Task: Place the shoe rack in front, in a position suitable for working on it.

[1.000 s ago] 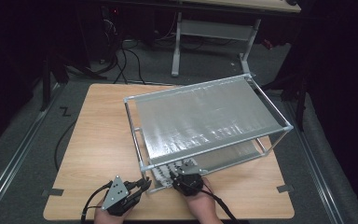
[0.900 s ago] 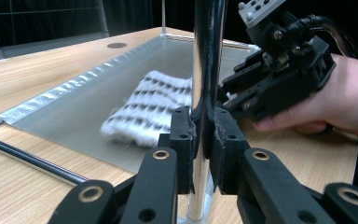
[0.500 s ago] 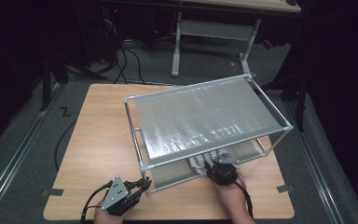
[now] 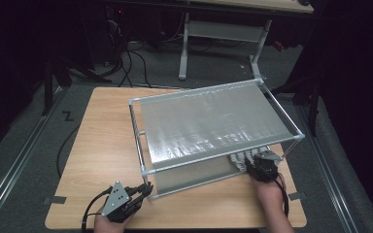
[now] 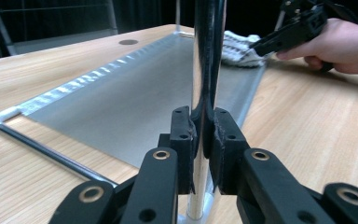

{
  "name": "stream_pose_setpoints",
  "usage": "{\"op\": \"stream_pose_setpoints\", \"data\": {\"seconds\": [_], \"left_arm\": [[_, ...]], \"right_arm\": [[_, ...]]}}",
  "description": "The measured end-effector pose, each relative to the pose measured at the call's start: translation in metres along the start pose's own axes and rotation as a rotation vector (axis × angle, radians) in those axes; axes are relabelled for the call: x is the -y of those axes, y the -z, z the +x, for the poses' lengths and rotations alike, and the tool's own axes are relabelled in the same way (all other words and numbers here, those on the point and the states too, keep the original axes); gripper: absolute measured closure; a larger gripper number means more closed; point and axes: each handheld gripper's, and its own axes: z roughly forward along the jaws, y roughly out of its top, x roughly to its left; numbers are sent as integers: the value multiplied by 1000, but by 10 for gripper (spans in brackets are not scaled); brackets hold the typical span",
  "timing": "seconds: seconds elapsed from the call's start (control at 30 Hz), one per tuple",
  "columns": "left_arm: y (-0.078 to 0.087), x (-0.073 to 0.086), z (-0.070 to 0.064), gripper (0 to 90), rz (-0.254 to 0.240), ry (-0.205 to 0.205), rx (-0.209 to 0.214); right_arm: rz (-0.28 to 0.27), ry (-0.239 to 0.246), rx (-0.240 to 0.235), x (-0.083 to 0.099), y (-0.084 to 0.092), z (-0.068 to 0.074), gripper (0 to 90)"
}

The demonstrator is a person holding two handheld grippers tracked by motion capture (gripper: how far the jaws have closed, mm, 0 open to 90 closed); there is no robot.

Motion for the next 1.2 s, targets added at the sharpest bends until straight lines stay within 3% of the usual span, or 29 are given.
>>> {"op": "stream_pose_setpoints", "data": {"seconds": [0.13, 0.17, 0.3, 0.5, 0.6, 0.77, 1.0, 1.03, 1.2], "left_arm": [[0, 0, 1, 808, -1, -2, -2], [0, 0, 1, 808, -2, -1, -2], [0, 1, 1, 808, -1, -2, 0], [0, 2, 2, 808, -4, -4, 8], [0, 2, 3, 808, -9, -5, 15], [0, 2, 3, 807, -10, -7, 15], [0, 2, 3, 807, -11, -3, 15], [0, 2, 3, 807, -11, -3, 15], [0, 2, 3, 807, -12, -4, 17]], "right_arm": [[11, -63, 31, 2, 0, -20, 543], [7, -58, 32, 2, 0, -24, 540], [8, -76, 35, 2, -1, -21, 523], [2, -61, 20, 1, -2, -14, 527], [2, -71, 1, 1, -2, -5, 549], [3, -43, -30, -1, -1, 9, 557], [-12, -11, -57, -1, 2, 36, 556], [-9, -35, -66, -1, 3, 42, 556], [-15, -11, -92, -1, 6, 64, 556]]}}
